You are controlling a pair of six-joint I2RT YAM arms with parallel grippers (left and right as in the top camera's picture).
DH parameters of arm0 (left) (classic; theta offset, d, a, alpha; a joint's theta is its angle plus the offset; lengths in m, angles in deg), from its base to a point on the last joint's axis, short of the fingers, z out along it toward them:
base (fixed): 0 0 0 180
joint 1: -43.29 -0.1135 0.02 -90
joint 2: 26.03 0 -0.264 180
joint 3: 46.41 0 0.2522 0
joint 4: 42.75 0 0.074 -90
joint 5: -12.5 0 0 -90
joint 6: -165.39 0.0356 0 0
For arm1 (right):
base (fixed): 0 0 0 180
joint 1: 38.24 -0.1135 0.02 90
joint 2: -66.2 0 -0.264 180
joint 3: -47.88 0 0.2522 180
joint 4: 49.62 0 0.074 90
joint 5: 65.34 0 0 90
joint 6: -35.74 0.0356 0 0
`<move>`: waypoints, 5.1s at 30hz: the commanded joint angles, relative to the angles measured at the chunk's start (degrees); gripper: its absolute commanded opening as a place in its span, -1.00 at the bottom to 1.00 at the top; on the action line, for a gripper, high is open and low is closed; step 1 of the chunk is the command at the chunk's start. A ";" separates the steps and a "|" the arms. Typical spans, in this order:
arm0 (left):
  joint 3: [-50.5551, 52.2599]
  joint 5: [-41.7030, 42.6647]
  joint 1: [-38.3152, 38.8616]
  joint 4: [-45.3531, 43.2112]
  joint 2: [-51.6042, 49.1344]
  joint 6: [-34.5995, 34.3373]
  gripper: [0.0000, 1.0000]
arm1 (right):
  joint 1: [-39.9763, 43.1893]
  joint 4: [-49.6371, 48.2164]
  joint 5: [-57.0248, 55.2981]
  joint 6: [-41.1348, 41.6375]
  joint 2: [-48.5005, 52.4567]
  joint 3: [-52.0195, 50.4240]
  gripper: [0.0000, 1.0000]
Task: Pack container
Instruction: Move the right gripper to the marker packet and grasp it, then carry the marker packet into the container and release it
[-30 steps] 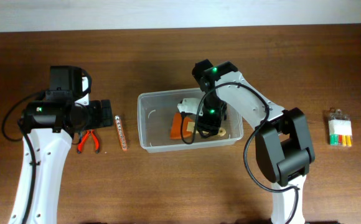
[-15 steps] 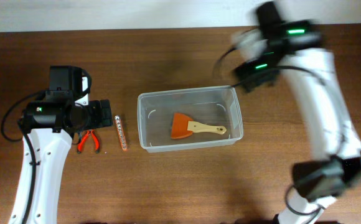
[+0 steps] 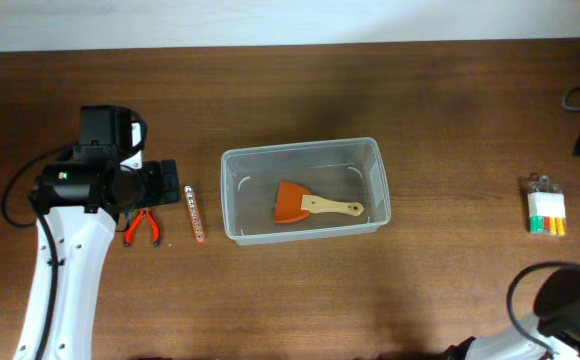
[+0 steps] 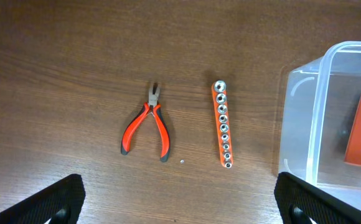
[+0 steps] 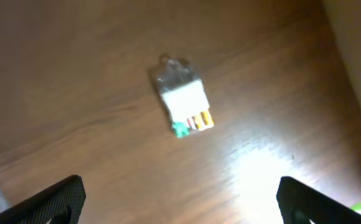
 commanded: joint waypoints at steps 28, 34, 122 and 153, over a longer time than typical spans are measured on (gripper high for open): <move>0.24 -0.46 -0.17 -1.05 0.35 0.85 0.99 | 4.31 -36.06 7.85 -20.26 11.63 -35.23 0.97; 0.24 -0.46 -0.17 -1.05 0.35 0.85 0.99 | 4.63 -36.83 7.87 -20.26 14.73 -35.26 0.98; 0.24 -0.48 -0.17 -0.96 0.35 0.92 0.98 | -17.42 -4.00 14.93 -20.68 3.91 8.33 -0.92; 0.24 -0.48 -0.17 -0.52 0.35 0.92 0.99 | -62.01 -17.16 12.81 -41.46 15.74 -17.88 -0.92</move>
